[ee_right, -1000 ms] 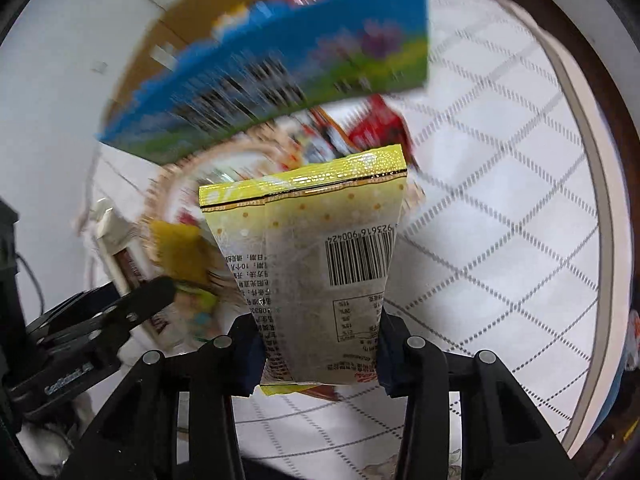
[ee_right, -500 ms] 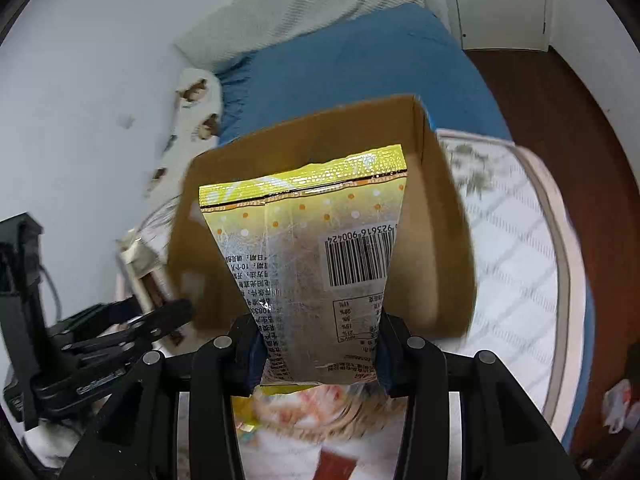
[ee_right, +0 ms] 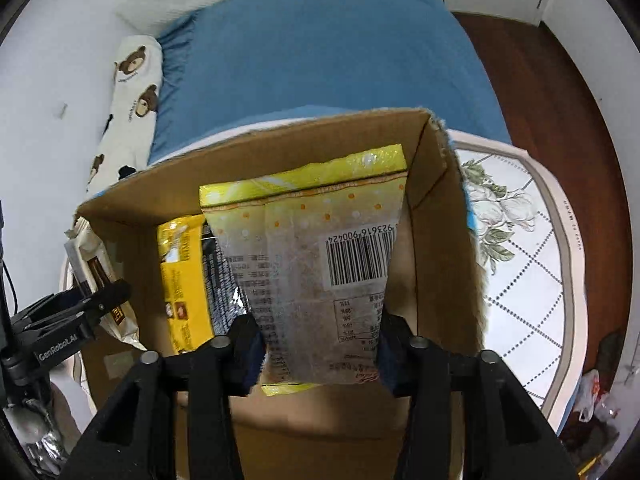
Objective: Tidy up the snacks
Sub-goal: 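Carry both packs into the box and release them beside the yellow bag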
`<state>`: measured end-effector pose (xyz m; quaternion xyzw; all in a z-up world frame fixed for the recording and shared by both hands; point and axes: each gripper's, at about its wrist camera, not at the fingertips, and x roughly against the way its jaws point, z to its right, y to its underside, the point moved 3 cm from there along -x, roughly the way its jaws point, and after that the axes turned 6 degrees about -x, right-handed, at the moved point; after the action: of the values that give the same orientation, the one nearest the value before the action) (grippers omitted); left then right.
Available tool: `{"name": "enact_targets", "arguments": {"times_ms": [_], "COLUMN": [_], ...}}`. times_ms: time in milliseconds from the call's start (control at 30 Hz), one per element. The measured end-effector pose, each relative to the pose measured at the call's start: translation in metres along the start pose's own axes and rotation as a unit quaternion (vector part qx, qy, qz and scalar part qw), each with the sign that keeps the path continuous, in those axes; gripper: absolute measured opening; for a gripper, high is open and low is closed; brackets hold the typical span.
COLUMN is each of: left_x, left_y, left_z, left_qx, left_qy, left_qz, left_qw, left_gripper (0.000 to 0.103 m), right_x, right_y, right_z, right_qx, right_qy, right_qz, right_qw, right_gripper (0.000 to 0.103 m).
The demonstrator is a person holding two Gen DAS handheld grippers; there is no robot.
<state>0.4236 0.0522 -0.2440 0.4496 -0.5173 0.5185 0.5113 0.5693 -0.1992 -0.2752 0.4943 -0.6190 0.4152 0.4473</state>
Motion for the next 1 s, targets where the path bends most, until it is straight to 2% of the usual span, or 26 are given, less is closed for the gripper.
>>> {"name": "enact_targets", "arguments": {"times_ms": [33, 67, 100, 133, 333, 467, 600, 867, 1000], "left_x": [-0.003, -0.005, -0.004, -0.003, 0.009, 0.013, 0.022, 0.059, 0.08], "left_y": [-0.002, -0.003, -0.004, -0.004, 0.002, 0.015, 0.032, 0.069, 0.088], "left_z": [-0.002, -0.002, -0.003, -0.003, 0.0, 0.005, 0.014, 0.026, 0.032], "left_qx": [0.003, 0.003, 0.003, 0.003, 0.008, 0.011, 0.003, -0.003, -0.001], "left_qy": [0.003, 0.003, 0.003, 0.001, -0.005, 0.005, -0.002, -0.018, -0.011], "left_qz": [-0.002, -0.001, 0.006, 0.012, 0.058, 0.067, 0.08, 0.133, 0.154], "left_qw": [1.0, 1.0, 1.0, 0.9999, 0.9983, 0.9977, 0.9968, 0.991, 0.9879], "left_gripper": [0.062, 0.066, 0.077, 0.083, 0.083, 0.083, 0.083, 0.083, 0.083], "right_x": [-0.002, -0.004, -0.004, -0.007, -0.008, 0.002, 0.011, 0.047, 0.07], "right_y": [-0.002, -0.003, -0.004, -0.006, 0.003, 0.017, 0.034, 0.072, 0.093], "right_z": [0.0, 0.0, -0.001, 0.0, -0.001, -0.005, -0.007, -0.008, -0.012], "right_qx": [0.001, 0.0, 0.0, 0.0, 0.016, 0.023, 0.028, 0.046, 0.055], "right_qy": [0.004, 0.003, 0.0, 0.001, 0.008, 0.016, 0.016, 0.023, 0.026], "right_qz": [0.003, 0.006, 0.007, 0.009, 0.016, 0.03, 0.045, 0.092, 0.12], "right_qw": [1.0, 1.0, 1.0, 1.0, 1.0, 0.999, 0.998, 0.994, 0.991], "right_gripper": [0.086, 0.09, 0.09, 0.09, 0.092, 0.092, 0.092, 0.092, 0.092]}}
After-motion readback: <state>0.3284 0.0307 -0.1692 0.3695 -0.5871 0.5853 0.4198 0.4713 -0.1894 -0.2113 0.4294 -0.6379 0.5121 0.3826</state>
